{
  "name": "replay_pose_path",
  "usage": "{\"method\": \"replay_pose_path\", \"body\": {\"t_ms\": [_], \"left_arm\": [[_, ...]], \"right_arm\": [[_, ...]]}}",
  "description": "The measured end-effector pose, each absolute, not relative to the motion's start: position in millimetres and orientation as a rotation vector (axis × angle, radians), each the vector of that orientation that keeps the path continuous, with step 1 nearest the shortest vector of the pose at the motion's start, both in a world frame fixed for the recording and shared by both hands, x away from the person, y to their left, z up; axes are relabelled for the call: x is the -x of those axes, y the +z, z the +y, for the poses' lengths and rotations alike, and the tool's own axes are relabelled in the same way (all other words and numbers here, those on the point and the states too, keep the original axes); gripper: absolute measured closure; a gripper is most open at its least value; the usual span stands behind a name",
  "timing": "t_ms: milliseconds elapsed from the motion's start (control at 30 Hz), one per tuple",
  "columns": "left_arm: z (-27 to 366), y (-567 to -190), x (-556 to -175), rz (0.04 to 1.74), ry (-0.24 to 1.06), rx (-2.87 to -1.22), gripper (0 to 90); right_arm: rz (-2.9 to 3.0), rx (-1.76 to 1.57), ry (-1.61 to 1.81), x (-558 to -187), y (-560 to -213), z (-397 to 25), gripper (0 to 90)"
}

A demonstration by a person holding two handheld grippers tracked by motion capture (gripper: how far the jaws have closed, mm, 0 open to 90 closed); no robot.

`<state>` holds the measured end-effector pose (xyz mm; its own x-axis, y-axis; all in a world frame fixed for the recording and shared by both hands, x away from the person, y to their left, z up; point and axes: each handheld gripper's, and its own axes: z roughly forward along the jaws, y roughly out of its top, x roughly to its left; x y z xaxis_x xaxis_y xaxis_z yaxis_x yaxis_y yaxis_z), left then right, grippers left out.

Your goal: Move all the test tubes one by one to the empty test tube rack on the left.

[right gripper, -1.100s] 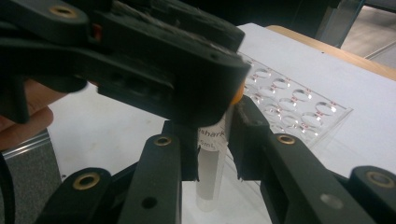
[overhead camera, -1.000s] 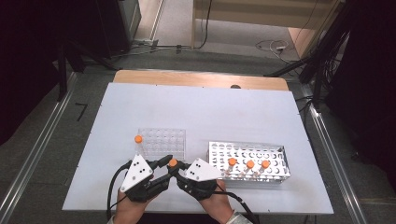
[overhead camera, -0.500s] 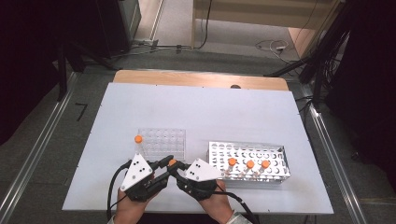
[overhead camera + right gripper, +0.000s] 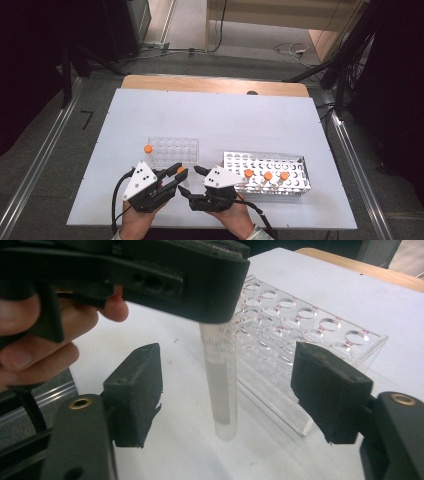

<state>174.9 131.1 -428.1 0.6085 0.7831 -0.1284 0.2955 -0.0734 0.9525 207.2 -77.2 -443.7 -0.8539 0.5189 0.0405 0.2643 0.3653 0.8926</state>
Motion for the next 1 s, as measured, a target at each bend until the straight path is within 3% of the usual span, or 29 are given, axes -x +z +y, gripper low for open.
{"method": "replay_pose_path", "body": {"t_ms": [1000], "left_arm": [[163.9, -404.3, -195.4, 0.992, 0.605, -1.538, 69.9]], "right_arm": [[2.331, -0.69, 1.51, -182.9, -428.9, -127.6, 26.1]]}}
